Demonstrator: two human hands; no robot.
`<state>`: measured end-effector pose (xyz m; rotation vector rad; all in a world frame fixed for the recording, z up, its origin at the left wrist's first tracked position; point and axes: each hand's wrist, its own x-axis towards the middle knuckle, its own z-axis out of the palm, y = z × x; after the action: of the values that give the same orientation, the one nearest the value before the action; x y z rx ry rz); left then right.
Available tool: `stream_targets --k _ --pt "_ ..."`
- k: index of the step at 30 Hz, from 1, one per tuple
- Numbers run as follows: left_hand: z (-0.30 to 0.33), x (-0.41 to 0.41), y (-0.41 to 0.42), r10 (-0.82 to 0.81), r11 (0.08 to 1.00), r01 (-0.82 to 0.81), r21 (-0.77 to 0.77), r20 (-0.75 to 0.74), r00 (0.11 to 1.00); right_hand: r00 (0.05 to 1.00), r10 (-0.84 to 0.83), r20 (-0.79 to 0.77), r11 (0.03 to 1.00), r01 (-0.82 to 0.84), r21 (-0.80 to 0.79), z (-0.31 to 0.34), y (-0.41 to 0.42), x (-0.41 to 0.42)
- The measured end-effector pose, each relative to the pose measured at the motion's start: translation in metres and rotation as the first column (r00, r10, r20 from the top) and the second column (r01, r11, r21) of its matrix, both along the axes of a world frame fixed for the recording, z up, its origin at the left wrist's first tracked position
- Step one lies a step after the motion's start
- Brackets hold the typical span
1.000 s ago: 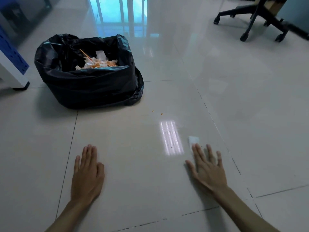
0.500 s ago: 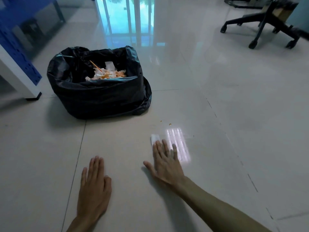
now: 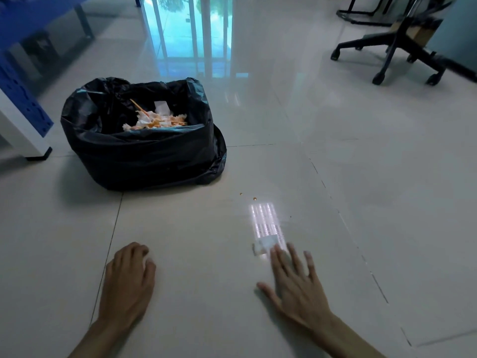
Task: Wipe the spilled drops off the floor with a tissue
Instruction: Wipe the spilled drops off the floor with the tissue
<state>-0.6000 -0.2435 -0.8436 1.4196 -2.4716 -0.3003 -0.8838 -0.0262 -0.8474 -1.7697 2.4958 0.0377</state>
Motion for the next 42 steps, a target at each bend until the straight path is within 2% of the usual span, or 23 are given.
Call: stream_targets --k 4,8,12,16,21,25,28,31,33,36,38,42 --pt "-0.002 0.001 -0.023 -0.031 0.994 0.037 0.104 -0.057 0.998 0.975 -0.222 -0.006 0.968 0.221 0.121 0.007 -0.014 -0.047" --pt "-0.012 -0.007 -0.035 -0.049 0.982 0.050 0.181 -0.014 0.999 0.938 -0.337 0.082 0.940 0.330 0.080 0.011 -0.057 -0.065" --pt "-0.024 -0.011 -0.039 -0.067 0.993 0.057 0.106 0.091 0.994 0.920 -0.348 0.180 0.937 0.342 0.068 0.008 -0.108 -0.064" --pt "-0.027 -0.011 -0.041 -0.063 0.994 0.055 0.091 0.085 0.994 0.916 -0.259 0.306 0.962 0.273 -0.004 0.006 -0.170 -0.040" --pt "-0.026 -0.011 -0.046 -0.056 0.991 0.049 0.129 0.058 0.997 0.951 -0.015 0.308 0.998 0.035 -0.058 0.004 -0.222 0.029" --pt "-0.027 -0.008 -0.047 -0.057 0.986 0.049 0.158 0.046 0.997 0.935 0.250 0.252 0.966 -0.225 -0.125 -0.002 -0.187 0.084" --pt "-0.028 -0.008 -0.049 -0.073 0.988 0.065 0.139 0.052 0.996 0.934 0.314 0.168 0.943 -0.286 -0.173 -0.007 -0.135 0.088" --pt "-0.028 -0.008 -0.046 -0.082 0.990 0.076 0.117 0.048 0.995 0.967 0.224 0.120 0.970 -0.209 -0.127 -0.005 -0.087 0.056" --pt "-0.028 -0.008 -0.044 -0.083 0.991 0.077 0.108 0.049 0.995 0.998 0.049 0.044 0.997 -0.047 -0.056 -0.004 -0.069 0.016" --pt "-0.026 -0.008 -0.042 -0.079 0.991 0.075 0.112 0.034 0.996 0.978 -0.206 0.003 0.977 0.206 0.057 0.009 -0.069 -0.039" --pt "-0.026 -0.009 -0.040 -0.073 0.991 0.070 0.117 0.021 0.997 0.968 -0.250 0.008 0.965 0.249 0.084 0.009 -0.085 -0.059" --pt "-0.023 -0.008 -0.042 -0.063 0.991 0.063 0.120 -0.001 0.998 0.973 -0.210 0.091 0.976 0.214 -0.030 0.008 -0.144 -0.021"
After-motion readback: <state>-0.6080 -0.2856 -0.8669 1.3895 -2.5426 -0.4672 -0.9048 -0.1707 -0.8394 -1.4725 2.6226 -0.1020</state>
